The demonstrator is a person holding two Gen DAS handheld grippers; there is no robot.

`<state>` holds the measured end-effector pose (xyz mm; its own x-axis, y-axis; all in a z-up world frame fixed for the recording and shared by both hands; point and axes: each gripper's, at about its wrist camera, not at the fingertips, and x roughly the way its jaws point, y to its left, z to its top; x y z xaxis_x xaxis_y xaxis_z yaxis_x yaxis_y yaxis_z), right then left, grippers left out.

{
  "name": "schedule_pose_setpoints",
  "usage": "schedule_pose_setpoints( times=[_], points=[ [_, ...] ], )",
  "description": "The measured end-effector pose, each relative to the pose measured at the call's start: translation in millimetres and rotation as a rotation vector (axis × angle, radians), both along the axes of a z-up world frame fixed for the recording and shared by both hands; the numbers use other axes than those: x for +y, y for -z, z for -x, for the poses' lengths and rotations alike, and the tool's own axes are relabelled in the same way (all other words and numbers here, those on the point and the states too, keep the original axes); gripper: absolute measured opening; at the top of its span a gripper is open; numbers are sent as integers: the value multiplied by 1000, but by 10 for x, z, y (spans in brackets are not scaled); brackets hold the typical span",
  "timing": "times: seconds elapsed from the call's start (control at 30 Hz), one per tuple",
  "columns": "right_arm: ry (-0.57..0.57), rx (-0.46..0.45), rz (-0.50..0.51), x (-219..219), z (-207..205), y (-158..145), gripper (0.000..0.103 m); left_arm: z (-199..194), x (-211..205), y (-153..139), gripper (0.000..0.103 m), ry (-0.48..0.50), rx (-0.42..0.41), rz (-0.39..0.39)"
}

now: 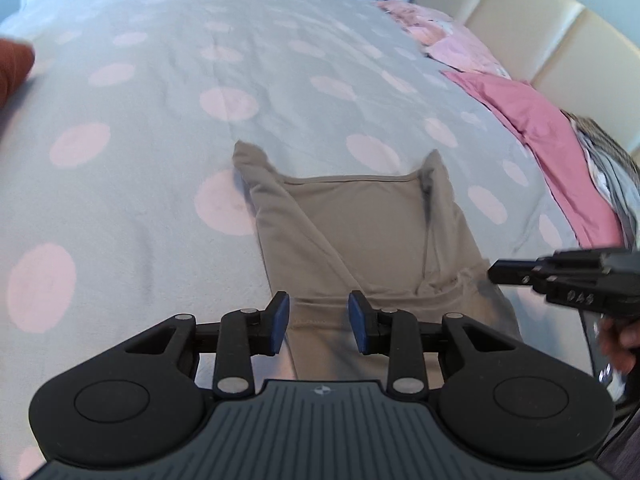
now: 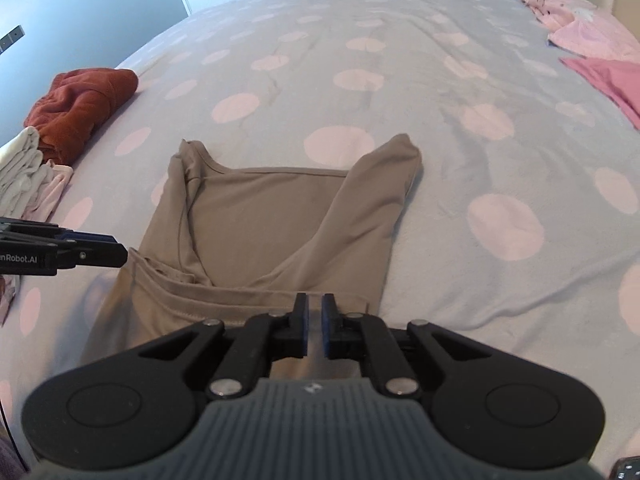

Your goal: Fold clothes

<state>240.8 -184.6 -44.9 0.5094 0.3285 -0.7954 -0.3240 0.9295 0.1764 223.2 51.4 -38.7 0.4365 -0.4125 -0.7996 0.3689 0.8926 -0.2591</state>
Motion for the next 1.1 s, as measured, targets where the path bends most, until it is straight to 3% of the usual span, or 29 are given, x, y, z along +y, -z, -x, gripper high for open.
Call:
schedule_pose_setpoints(
  times=[0.27, 0.37, 0.47, 0.7, 0.8, 0.93, 1.03, 1.1],
  points=[
    [-189, -72, 28, -62, 707, -176, 27, 781, -219, -179, 30, 262, -132, -120],
    [-295, -103, 88, 18, 990, -149, 36, 1150, -337, -166, 39, 375, -198, -190],
    [-410, -145, 147, 122, 1302, -94, 41, 1502, -458, -86, 41, 488, -266, -266],
    [-691, -332, 468, 390, 1959, 286, 46, 2136, -731, 353, 42, 765, -441, -578],
    [-762, -382, 595, 414, 2065, 459, 46, 2229, -753, 564, 42, 829, -498, -697],
    [-806, -447, 709, 388, 2090, 591, 44, 2145, -750, 616, 40, 823, -524, -705],
    [-832, -491, 746, 396, 2050, 636, 42, 2039, -747, 584, 29, 819, -497, -693],
    [-855, -507, 769, 411, 2062, 660, 35, 2014, -750, 555, 21, 828, -482, -692]
  ],
)
